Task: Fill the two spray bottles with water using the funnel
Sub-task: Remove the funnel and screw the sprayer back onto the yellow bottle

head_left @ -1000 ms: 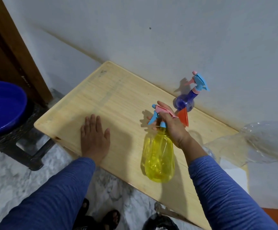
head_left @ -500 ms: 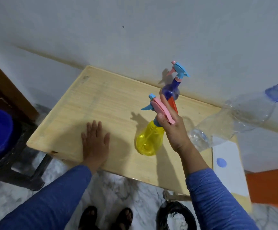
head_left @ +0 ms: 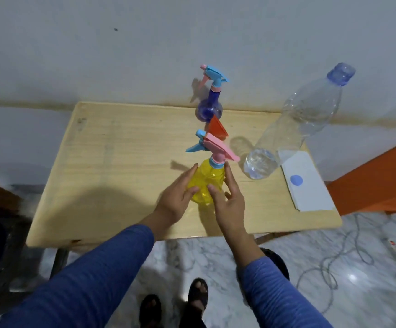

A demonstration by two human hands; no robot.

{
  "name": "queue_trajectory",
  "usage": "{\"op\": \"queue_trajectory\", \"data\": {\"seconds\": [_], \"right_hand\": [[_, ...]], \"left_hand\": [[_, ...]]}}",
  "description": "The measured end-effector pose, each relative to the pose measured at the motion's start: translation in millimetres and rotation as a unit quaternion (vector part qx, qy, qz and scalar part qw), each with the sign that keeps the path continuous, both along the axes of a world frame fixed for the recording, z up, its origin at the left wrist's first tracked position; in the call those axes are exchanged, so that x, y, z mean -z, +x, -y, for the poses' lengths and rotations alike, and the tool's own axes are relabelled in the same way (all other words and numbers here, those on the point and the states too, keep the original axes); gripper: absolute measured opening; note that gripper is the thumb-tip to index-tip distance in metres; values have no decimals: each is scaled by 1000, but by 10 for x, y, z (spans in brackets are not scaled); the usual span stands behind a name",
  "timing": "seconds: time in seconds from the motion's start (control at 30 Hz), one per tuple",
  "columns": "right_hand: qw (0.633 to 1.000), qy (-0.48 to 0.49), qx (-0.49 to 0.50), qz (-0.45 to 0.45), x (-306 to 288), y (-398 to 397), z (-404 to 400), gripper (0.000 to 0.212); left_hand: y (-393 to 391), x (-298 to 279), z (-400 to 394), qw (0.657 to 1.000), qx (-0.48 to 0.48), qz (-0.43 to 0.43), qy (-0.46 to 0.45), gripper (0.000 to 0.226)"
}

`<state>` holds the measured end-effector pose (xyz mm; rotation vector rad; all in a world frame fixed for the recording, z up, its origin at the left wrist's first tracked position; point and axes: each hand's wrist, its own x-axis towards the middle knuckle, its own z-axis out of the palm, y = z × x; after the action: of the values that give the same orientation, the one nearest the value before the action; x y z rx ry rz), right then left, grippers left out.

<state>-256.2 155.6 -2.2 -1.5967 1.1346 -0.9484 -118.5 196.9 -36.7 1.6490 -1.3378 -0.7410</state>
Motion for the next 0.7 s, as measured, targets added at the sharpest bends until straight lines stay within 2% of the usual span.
{"op": "queue_trajectory", "data": {"seconds": [0.1,0.2,0.4,0.7], "right_hand": [[995,31,69,60,19,130,-67,59],[994,29,70,77,-21,276,-11,58],[999,-8,-8,52,-194,723,395,60],[990,-15,-128,54,-258,1611,1472,57]], "left_hand": [[1,-33,8,1000,-23,-18,-3,54],[87,-89,64,998,-54,-30,-3,55],[469,-334,283,983,-146,-108,-8,55],[1107,-444,1117,946,-287,-149,-32,56]]}}
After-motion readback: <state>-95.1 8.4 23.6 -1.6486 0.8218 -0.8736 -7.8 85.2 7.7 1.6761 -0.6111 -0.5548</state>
